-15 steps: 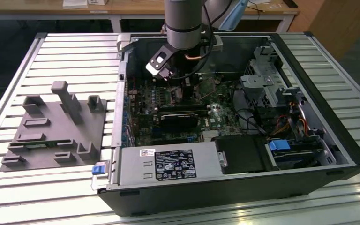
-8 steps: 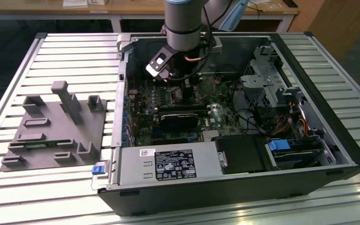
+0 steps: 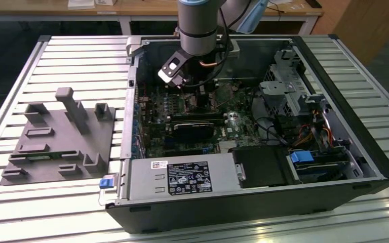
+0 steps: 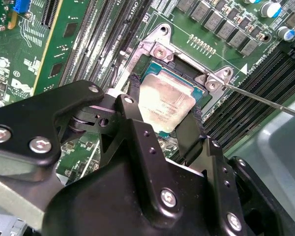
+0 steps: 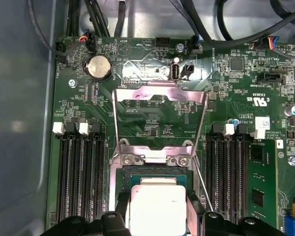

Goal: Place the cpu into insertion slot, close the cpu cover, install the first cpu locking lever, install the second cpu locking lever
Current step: 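Place the cpu into insertion slot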

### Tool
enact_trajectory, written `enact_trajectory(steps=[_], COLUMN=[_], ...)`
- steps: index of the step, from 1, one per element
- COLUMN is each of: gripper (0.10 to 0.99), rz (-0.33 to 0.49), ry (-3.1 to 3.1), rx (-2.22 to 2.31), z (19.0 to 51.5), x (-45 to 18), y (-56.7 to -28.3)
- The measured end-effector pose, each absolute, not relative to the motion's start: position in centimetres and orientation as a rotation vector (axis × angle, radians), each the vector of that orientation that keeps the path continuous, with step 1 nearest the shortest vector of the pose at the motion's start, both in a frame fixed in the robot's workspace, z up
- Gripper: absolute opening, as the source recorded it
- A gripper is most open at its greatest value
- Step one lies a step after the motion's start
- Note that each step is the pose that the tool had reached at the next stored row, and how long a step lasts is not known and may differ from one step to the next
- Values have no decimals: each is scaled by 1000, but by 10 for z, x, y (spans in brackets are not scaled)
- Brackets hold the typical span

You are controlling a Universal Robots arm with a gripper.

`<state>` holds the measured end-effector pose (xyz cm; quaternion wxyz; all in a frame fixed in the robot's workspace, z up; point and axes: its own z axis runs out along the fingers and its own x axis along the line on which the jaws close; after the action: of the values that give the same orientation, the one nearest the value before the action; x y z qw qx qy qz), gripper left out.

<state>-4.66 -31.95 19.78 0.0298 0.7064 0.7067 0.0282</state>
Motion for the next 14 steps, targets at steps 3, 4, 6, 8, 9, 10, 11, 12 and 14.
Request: enact_trajectory(steps=[3,4,6,8,9,10,11,12,14], gripper=[537,537,537,537,537,537,537,537,537], rz=[84,84,83,83,82,82,81,79,76], ry=[2180,2181,2181,2181,2182,2182,2183,2183,2184], rx=[2179,2179,2179,2179,2180,2180,2180,2181,2182], z=[197,196,196,196,196,195,195,194,193], x=[-45,-45,-45,-45,-44,-44,-44,-44,-43], y=[-319,-318,-318,-317,-317,-316,-316,-316,-316])
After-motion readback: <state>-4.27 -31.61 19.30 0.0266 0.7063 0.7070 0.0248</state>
